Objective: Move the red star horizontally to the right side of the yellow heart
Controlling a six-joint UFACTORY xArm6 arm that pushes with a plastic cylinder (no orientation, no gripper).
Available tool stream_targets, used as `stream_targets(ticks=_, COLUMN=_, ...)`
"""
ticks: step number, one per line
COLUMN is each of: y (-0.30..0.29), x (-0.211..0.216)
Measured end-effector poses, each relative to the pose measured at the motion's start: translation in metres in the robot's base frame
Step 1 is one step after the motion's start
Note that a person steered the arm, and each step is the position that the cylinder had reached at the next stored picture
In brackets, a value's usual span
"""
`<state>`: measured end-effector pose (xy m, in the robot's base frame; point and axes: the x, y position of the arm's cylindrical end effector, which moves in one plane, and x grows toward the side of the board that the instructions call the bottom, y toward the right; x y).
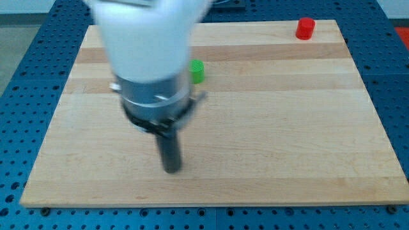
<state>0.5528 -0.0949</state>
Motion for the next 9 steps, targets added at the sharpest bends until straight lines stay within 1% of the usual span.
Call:
stream_targets(ticks=1, y=-0.047, x=-0.039)
stream_targets(ticks=2, y=-0.064, x=-0.063)
stream_targets(ticks=3, y=-0.040, x=-0.077)
stream_targets(ticks=4, y=0.021, x=-0.077)
stream_targets(ticks=5, y=0.068, x=-0.079)
stream_targets(ticks=6, y=0.083, x=-0.108)
stream_targets(ticks=7, y=0.069, x=-0.118)
stream_targets(ticks=8, y=0.043, x=-0.127)
stream_targets(ticks=9, y=0.051, x=-0.148)
